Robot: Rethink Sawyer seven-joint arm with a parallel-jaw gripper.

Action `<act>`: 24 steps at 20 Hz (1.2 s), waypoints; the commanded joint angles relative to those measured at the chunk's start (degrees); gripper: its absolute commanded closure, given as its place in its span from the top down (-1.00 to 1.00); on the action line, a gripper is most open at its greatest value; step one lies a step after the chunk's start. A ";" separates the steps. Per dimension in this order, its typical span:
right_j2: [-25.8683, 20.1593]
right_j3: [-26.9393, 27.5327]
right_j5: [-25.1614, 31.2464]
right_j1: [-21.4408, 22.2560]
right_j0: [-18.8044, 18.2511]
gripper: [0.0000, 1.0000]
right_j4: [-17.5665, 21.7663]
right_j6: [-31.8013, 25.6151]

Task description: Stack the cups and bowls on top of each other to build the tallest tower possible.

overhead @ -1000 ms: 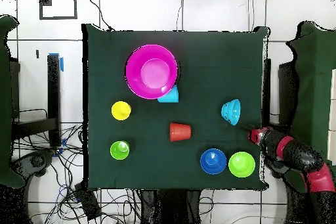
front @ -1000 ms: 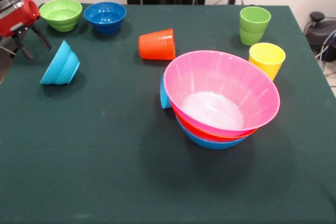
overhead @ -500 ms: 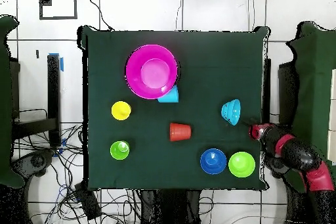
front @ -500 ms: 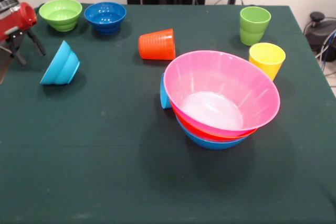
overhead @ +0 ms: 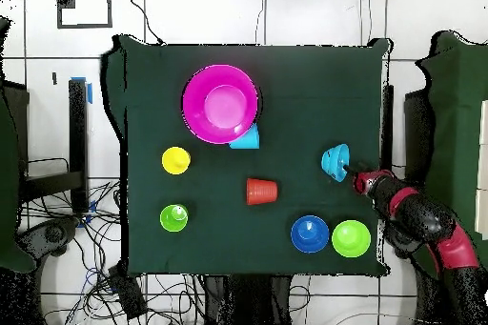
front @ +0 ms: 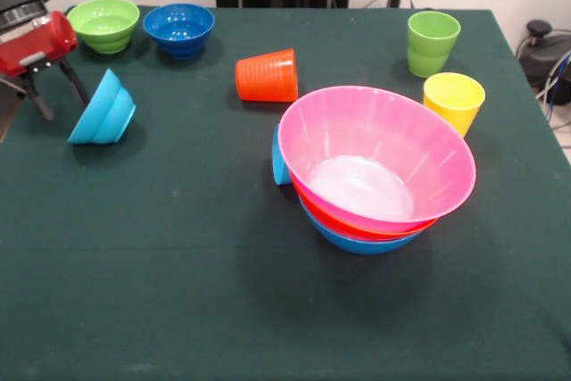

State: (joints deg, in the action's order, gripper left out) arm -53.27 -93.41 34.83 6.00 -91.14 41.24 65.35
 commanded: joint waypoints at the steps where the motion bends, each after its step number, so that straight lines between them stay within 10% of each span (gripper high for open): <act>1: 7.20 -2.22 -6.69 4.09 8.54 1.00 3.88 7.62; 24: 11.44 -5.05 -12.35 7.37 11.16 1.00 -0.72 7.59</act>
State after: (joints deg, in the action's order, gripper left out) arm -45.84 -97.39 25.03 12.86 -84.11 40.94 65.36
